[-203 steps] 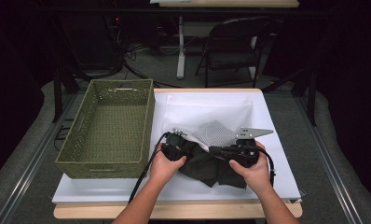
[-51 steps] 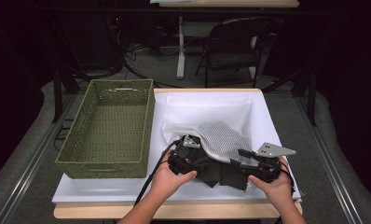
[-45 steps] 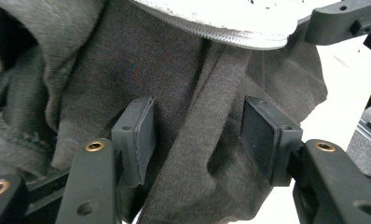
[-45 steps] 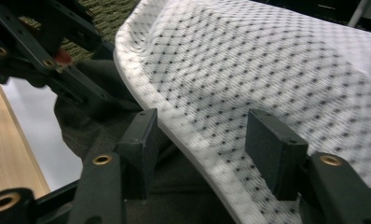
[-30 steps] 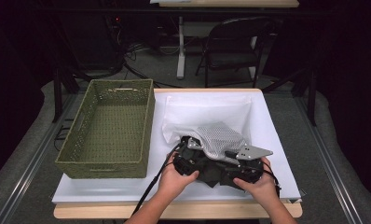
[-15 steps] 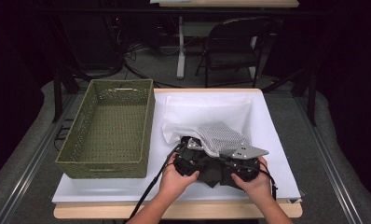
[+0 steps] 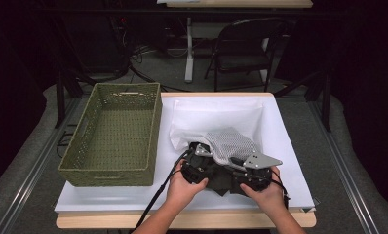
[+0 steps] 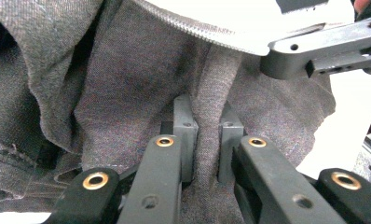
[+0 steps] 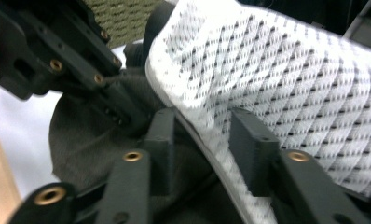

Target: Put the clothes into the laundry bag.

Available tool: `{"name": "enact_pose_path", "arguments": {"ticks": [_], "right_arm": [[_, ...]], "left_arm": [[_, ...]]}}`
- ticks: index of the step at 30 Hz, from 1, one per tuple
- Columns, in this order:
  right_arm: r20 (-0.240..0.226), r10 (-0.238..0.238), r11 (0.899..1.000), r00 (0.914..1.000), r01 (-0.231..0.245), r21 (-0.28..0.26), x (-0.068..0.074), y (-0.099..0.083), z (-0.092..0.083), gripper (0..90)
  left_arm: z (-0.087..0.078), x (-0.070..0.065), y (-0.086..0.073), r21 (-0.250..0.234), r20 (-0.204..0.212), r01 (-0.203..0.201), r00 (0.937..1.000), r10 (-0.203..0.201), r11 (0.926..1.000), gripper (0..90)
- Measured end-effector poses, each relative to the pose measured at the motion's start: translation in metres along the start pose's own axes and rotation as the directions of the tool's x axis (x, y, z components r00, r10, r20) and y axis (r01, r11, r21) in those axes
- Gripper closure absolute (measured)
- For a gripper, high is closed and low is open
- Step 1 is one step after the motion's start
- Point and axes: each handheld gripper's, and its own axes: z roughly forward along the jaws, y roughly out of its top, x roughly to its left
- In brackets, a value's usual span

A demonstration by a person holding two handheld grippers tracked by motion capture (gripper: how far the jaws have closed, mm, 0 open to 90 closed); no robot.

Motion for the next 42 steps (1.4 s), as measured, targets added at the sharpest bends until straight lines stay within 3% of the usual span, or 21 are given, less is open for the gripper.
{"name": "enact_pose_path", "arguments": {"ticks": [1, 8, 10, 13, 17, 21, 24, 28, 30, 37, 42], "right_arm": [[-0.001, -0.014, 1.000, 0.9999, 0.014, -0.009, 0.002, 0.003, 0.003, 54.6], [-0.018, -0.038, 0.999, 0.9991, 0.038, 0.001, 0.006, 0.010, 0.015, 45.5], [-0.022, -0.076, 0.997, 0.9969, 0.076, 0.021, 0.008, 0.009, 0.017, 44.9], [-0.017, -0.096, 0.995, 0.9953, 0.096, 0.031, 0.008, 0.008, 0.017, 48.7], [0.000, -0.061, 0.998, 0.9981, 0.061, 0.034, 0.004, 0.008, 0.019, 61.6], [-0.016, 0.009, 1.000, 0.9998, -0.009, 0.026, -0.003, 0.008, 0.017, 80.3], [-0.046, 0.051, 0.999, 0.9977, -0.051, 0.012, -0.005, 0.009, 0.011, 86.9], [-0.111, 0.113, 0.993, 0.9873, -0.116, -0.015, -0.005, 0.013, 0.000, 87.7], [-0.125, 0.121, 0.992, 0.9848, -0.124, -0.018, -0.005, 0.015, -0.004, 87.8], [-0.146, 0.140, 0.988, 0.9793, -0.148, -0.049, -0.008, 0.023, -0.019, 87.7], [-0.140, 0.158, 0.985, 0.9773, -0.166, -0.047, -0.012, 0.023, -0.022, 87.4]], "left_arm": [[0.000, 0.000, 0.000, 0.002, -0.002, -0.002, 1.0000, 0.002, 1.0000, 83.0], [0.000, 0.002, 0.000, 0.005, 0.000, 0.000, 1.0000, 0.000, 1.0000, 83.0], [-0.001, 0.003, 0.000, 0.008, 0.002, 0.002, 1.0000, -0.002, 1.0000, 83.0], [-0.002, 0.004, 0.000, 0.004, 0.003, 0.003, 1.0000, -0.003, 1.0000, 83.1], [-0.001, 0.001, 0.000, 0.006, -0.001, -0.009, 1.0000, 0.009, 0.9999, 83.3], [0.000, 0.000, -0.001, 0.002, -0.002, 0.001, 1.0000, -0.001, 1.0000, 81.7], [0.001, 0.000, 0.000, 0.007, -0.005, -0.002, 1.0000, 0.002, 1.0000, 75.9], [0.005, 0.000, 0.001, -0.007, -0.021, 0.016, 0.9997, -0.016, 0.9999, 60.8], [0.010, 0.001, 0.001, -0.006, -0.011, 0.025, 0.9996, -0.025, 0.9997, 56.6], [0.013, 0.001, 0.003, -0.011, -0.026, 0.056, 0.9981, -0.057, 0.9984, 51.8], [-0.002, -0.006, 0.002, -0.042, -0.087, 0.018, 0.9960, -0.022, 0.9990, 46.1]]}}
